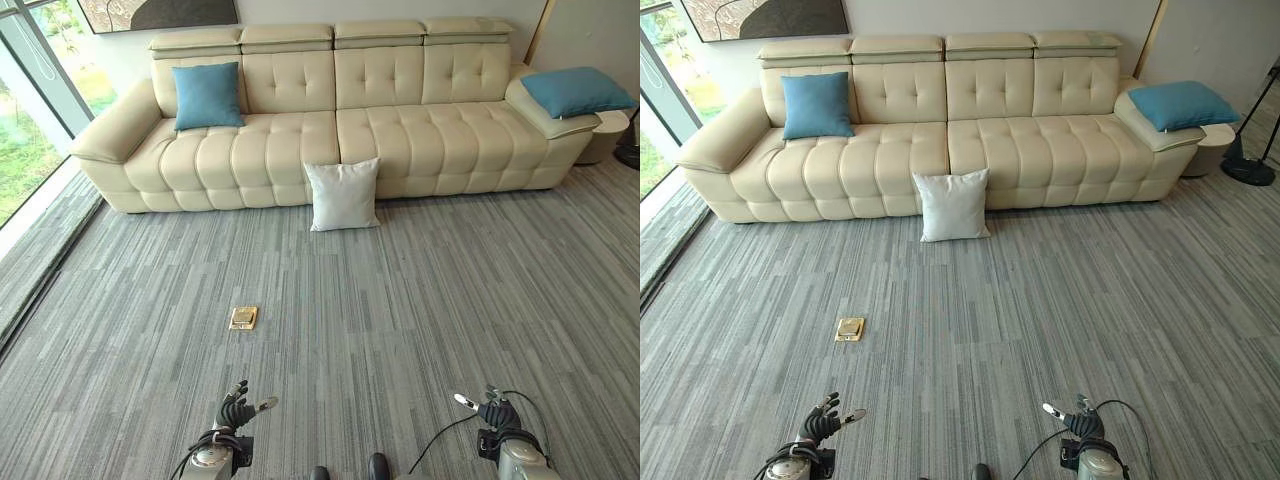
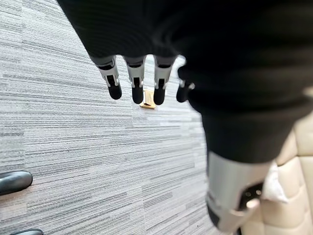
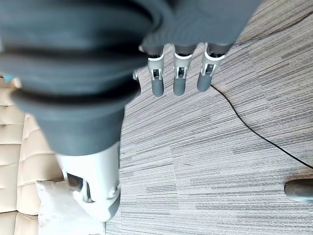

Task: Pick up all the scattered cushions and arrange them neatly on the sofa.

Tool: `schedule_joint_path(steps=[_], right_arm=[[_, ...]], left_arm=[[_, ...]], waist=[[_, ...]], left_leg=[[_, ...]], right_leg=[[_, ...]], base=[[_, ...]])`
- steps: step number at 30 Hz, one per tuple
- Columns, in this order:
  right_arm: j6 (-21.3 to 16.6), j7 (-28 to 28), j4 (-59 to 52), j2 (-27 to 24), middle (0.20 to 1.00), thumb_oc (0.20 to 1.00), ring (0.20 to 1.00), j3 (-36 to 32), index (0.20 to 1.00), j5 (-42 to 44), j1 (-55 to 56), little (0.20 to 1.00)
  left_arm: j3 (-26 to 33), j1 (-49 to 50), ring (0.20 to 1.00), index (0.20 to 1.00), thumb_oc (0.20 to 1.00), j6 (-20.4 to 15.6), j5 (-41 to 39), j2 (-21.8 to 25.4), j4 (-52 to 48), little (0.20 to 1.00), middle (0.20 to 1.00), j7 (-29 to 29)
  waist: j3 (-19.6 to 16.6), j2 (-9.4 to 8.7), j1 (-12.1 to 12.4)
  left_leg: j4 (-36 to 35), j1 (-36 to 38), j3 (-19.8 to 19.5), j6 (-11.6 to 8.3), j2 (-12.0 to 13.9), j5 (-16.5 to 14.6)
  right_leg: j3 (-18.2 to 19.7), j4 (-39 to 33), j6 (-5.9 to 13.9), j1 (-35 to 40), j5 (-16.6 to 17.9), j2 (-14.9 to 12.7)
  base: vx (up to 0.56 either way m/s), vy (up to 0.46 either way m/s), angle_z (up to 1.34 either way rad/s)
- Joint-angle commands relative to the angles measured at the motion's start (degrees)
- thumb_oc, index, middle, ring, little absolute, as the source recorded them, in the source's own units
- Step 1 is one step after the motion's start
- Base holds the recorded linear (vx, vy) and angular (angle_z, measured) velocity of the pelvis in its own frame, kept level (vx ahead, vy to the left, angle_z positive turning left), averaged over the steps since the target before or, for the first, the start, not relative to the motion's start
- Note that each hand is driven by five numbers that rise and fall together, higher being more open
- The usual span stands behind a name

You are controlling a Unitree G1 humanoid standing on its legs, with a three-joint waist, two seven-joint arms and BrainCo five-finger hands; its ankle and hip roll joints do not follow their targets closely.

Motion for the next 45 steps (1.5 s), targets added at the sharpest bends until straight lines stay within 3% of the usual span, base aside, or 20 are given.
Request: schedule_joint_path(steps=[1, 9, 42, 45], right_arm=[[-1.62, -0.18, 1.26, -0.2, 1.0, 1.0, 1.0, 0.81, 1.0, -0.72, -2.57, 1.0], [-1.35, -0.16, 1.82, -0.09, 1.0, 1.0, 1.0, 1.22, 1.0, -1.01, -3.02, 1.0], [-0.77, -0.46, 2.64, 0.34, 1.0, 1.0, 1.0, 3.18, 1.0, -3.11, -2.78, 1.0], [-0.19, -0.82, 1.67, -0.52, 1.0, 1.0, 1.0, 4.46, 1.0, -6.14, -3.05, 1.0]], left_arm=[[-0.2, -2.01, 1.0, 1.0, 1.0, -1.68, 0.34, 1.36, 1.04, 1.0, 1.0, -0.37], [0.44, -2.02, 1.0, 1.0, 1.0, -1.48, -2.4, 0.4, 3.81, 1.0, 1.0, -0.99], [0.58, -2.19, 1.0, 1.0, 1.0, -1.04, -0.97, 0.04, 7.03, 1.0, 1.0, 0.16], [0.5, -2.06, 1.0, 1.0, 1.0, -1.1, 0.2, 0.64, 5.76, 1.0, 1.0, 0.51]], waist=[[-0.6, -1.0, 0.09], [-0.2, -0.94, 0.23], [0.69, -0.96, 0.86], [1.06, -1.0, 1.06]], left_leg=[[-0.03, 1.33, -2.1, -4.42, 3.08, -5.19], [-0.03, 0.92, -2.36, -4.6, 3.12, -4.93], [-0.03, 0.43, -2.8, -4.26, 2.77, -5.18], [-0.03, 0.03, -3.0, -4.11, 2.59, -5.18]], right_leg=[[0.5, 0.07, 5.56, 3.68, -9.63, -4.25], [-0.07, 0.07, 5.54, 3.39, -9.57, -4.28], [-0.47, 0.07, 5.84, 2.95, -9.52, -4.54], [-0.59, 0.07, 5.93, 2.66, -9.37, -4.67]], base=[[0.0, -0.002, 0.04], [-0.01, -0.008, 0.07], [0.0, 0.0, 0.0], [0.0, 0.011, 0.01]])
